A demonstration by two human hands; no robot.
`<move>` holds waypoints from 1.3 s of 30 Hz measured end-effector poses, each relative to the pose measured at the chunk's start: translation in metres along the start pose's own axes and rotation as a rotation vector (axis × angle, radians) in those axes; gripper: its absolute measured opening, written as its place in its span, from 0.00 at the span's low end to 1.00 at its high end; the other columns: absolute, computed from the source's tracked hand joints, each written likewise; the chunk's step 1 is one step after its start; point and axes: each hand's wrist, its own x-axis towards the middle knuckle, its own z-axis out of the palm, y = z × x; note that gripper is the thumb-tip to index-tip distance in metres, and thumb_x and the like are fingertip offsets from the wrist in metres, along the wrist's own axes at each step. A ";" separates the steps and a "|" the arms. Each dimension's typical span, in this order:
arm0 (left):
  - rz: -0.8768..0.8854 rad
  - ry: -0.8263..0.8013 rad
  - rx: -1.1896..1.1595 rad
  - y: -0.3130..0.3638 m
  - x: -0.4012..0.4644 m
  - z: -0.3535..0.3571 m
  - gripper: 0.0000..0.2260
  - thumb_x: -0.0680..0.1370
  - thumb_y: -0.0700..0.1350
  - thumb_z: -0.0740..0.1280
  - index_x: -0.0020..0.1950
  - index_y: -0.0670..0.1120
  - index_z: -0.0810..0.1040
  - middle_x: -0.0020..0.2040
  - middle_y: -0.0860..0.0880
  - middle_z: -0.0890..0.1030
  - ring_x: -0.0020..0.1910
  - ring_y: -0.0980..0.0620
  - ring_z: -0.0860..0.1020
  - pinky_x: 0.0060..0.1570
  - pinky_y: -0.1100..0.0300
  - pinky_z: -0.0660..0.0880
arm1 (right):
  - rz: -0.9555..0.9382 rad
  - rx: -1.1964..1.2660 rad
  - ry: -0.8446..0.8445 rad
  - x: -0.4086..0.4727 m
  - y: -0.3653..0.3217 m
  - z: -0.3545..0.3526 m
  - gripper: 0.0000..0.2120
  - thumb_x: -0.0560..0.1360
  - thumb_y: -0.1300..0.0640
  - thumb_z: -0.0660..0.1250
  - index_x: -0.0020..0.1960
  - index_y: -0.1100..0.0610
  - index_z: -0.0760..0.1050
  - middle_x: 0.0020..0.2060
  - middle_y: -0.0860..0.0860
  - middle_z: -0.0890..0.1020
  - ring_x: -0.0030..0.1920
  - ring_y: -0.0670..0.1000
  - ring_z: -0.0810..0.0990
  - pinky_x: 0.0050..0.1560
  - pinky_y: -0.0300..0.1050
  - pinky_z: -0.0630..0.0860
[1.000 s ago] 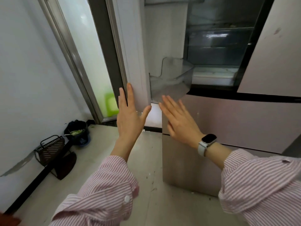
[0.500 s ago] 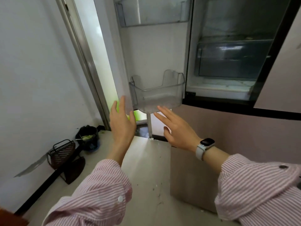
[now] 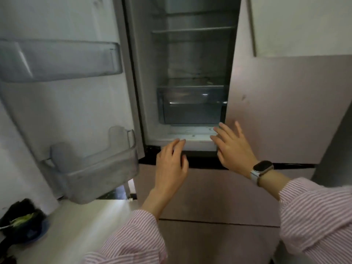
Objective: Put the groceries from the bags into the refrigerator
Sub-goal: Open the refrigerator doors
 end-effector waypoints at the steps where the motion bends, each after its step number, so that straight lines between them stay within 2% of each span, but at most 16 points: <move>1: 0.021 -0.005 0.003 0.007 0.014 0.009 0.20 0.73 0.38 0.67 0.65 0.43 0.72 0.61 0.43 0.76 0.59 0.45 0.75 0.57 0.50 0.72 | -0.042 -0.088 -0.013 0.009 0.016 -0.001 0.26 0.60 0.57 0.75 0.58 0.59 0.77 0.62 0.59 0.76 0.66 0.59 0.71 0.64 0.71 0.57; 4: 0.067 -0.010 -0.020 0.024 0.054 0.035 0.21 0.73 0.38 0.67 0.65 0.42 0.72 0.62 0.42 0.75 0.60 0.44 0.75 0.58 0.48 0.73 | -0.181 -0.250 0.001 0.023 0.049 0.004 0.23 0.64 0.51 0.72 0.57 0.58 0.78 0.63 0.57 0.76 0.69 0.57 0.68 0.68 0.71 0.49; 8: 0.040 -0.012 -0.037 0.028 0.073 0.051 0.21 0.75 0.40 0.66 0.68 0.43 0.69 0.65 0.44 0.73 0.64 0.46 0.72 0.60 0.50 0.71 | -0.200 -0.307 0.042 0.025 0.055 0.013 0.17 0.64 0.49 0.71 0.49 0.57 0.81 0.56 0.55 0.80 0.68 0.57 0.69 0.67 0.68 0.45; 13: 0.023 -0.029 -0.066 0.018 0.063 0.048 0.20 0.76 0.40 0.65 0.68 0.43 0.69 0.64 0.44 0.73 0.62 0.47 0.72 0.62 0.51 0.71 | -0.178 -0.362 0.028 0.021 0.050 0.001 0.15 0.66 0.47 0.70 0.49 0.55 0.82 0.56 0.55 0.81 0.66 0.56 0.71 0.67 0.70 0.50; 17: 0.073 -0.037 -0.131 0.016 0.052 0.036 0.20 0.75 0.39 0.65 0.67 0.42 0.69 0.63 0.44 0.74 0.61 0.47 0.73 0.60 0.56 0.69 | -0.173 -0.376 0.012 0.008 0.040 -0.006 0.17 0.70 0.49 0.62 0.53 0.55 0.80 0.58 0.54 0.80 0.67 0.56 0.70 0.69 0.68 0.52; 20: 0.109 -0.094 -0.195 0.018 0.044 0.025 0.21 0.76 0.40 0.64 0.69 0.44 0.68 0.66 0.46 0.72 0.64 0.50 0.71 0.62 0.60 0.66 | -0.146 -0.365 0.050 -0.009 0.029 -0.022 0.16 0.67 0.51 0.66 0.52 0.57 0.80 0.57 0.56 0.80 0.66 0.57 0.72 0.68 0.65 0.61; 22: 0.119 -0.148 -0.235 0.021 0.038 0.021 0.21 0.77 0.42 0.63 0.71 0.46 0.65 0.68 0.48 0.69 0.67 0.52 0.68 0.64 0.61 0.64 | -0.117 -0.353 0.066 -0.029 0.023 -0.034 0.16 0.67 0.52 0.68 0.52 0.57 0.79 0.58 0.56 0.79 0.67 0.57 0.70 0.68 0.65 0.60; 25: 0.196 -0.186 -0.293 0.033 0.033 0.019 0.22 0.78 0.42 0.63 0.72 0.47 0.64 0.69 0.48 0.68 0.68 0.53 0.66 0.65 0.62 0.62 | -0.057 -0.315 0.126 -0.073 0.022 -0.049 0.15 0.69 0.54 0.62 0.54 0.57 0.78 0.61 0.56 0.77 0.69 0.56 0.64 0.66 0.61 0.58; 27: 0.271 -0.222 -0.328 0.049 0.031 0.021 0.24 0.77 0.43 0.63 0.72 0.47 0.62 0.70 0.47 0.67 0.69 0.51 0.65 0.66 0.58 0.65 | 0.020 -0.266 0.195 -0.104 0.022 -0.059 0.17 0.70 0.55 0.59 0.57 0.57 0.74 0.63 0.56 0.74 0.69 0.57 0.63 0.66 0.62 0.59; 31: 0.443 -0.345 -0.345 0.096 0.028 0.033 0.29 0.78 0.51 0.60 0.75 0.55 0.49 0.76 0.51 0.54 0.74 0.54 0.53 0.70 0.56 0.55 | 0.252 -0.189 0.306 -0.154 0.022 -0.078 0.23 0.71 0.57 0.59 0.66 0.57 0.64 0.64 0.56 0.66 0.69 0.59 0.62 0.70 0.59 0.60; 35: 0.581 -0.448 -0.360 0.151 0.023 0.050 0.32 0.78 0.55 0.58 0.72 0.62 0.38 0.76 0.53 0.40 0.75 0.54 0.39 0.71 0.53 0.47 | 0.448 -0.185 0.302 -0.194 0.030 -0.102 0.25 0.73 0.59 0.59 0.69 0.60 0.61 0.67 0.57 0.63 0.70 0.60 0.59 0.66 0.61 0.65; 39: 0.711 -0.433 -0.448 0.189 0.018 0.067 0.34 0.79 0.55 0.57 0.70 0.60 0.31 0.73 0.58 0.37 0.73 0.59 0.37 0.72 0.56 0.43 | 0.642 -0.199 0.241 -0.227 0.048 -0.122 0.25 0.74 0.57 0.57 0.70 0.60 0.59 0.68 0.58 0.62 0.71 0.58 0.58 0.67 0.61 0.63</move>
